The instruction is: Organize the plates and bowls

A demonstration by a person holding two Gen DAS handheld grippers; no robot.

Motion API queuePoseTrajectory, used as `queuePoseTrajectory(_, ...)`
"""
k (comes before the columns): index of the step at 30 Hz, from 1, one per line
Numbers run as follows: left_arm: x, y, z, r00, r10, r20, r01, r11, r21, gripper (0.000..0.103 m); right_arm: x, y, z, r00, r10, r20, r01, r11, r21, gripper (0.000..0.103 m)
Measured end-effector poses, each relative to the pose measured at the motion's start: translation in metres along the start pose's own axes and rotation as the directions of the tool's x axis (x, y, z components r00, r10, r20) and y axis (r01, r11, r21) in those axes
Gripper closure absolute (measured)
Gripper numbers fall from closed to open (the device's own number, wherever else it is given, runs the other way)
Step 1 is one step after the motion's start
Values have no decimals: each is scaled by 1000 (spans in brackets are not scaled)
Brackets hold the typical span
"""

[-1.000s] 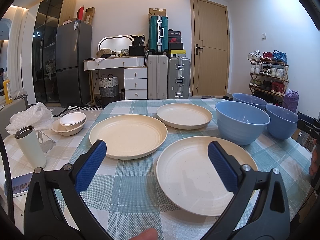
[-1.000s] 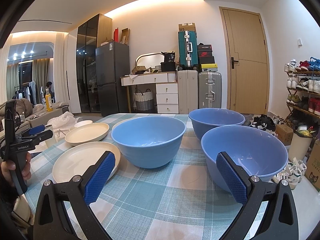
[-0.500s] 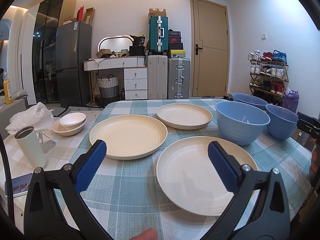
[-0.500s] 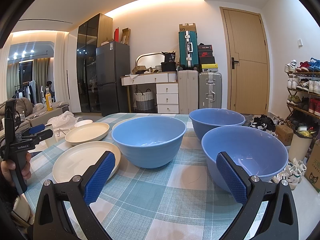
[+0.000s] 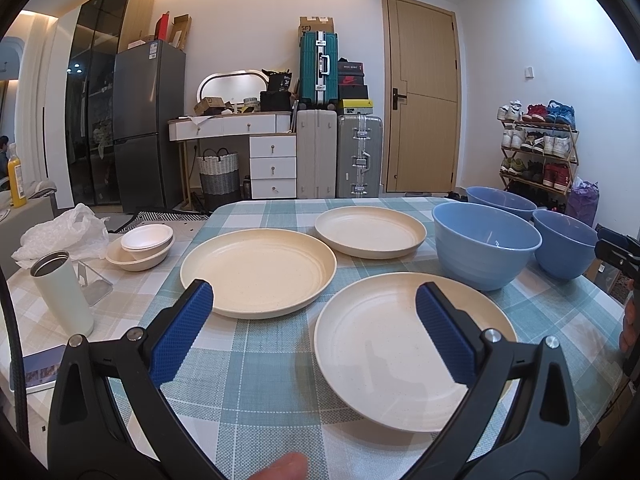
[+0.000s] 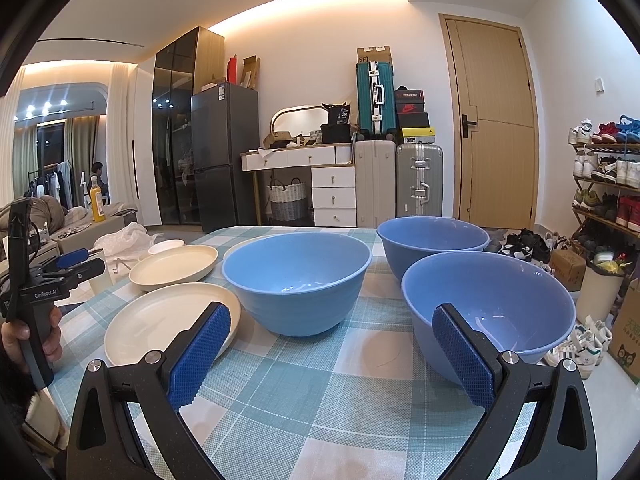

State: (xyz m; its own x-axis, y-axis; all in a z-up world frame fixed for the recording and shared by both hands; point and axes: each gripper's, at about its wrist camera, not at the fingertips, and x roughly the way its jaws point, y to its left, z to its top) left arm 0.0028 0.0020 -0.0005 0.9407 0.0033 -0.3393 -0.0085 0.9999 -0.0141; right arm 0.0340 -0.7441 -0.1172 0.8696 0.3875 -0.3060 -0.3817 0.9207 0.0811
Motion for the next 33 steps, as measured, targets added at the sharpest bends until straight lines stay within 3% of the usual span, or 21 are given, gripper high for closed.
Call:
queuePoseTrajectory(10, 4, 1, -2, 1000, -18, -20, 18, 999, 29, 2, 0, -2, 1, 1000, -5, -9, 5, 1000, -4, 0)
queuePoseTrajectory(14, 16, 8, -2, 996, 35, -87, -35, 999, -7, 2, 1, -1, 2, 1000, -8, -22, 8, 1000, -16, 0)
queuePoseTrajectory(25, 12, 17, 7, 994, 3, -106, -7, 999, -36, 2, 19, 6, 18, 995, -59, -82, 59, 998, -2, 0)
queuePoseTrajectory(33, 24, 30, 25, 976, 79, -203, -89, 995, -43, 2, 36, 37, 52, 992, -8, -122, 7, 1000, -6, 0)
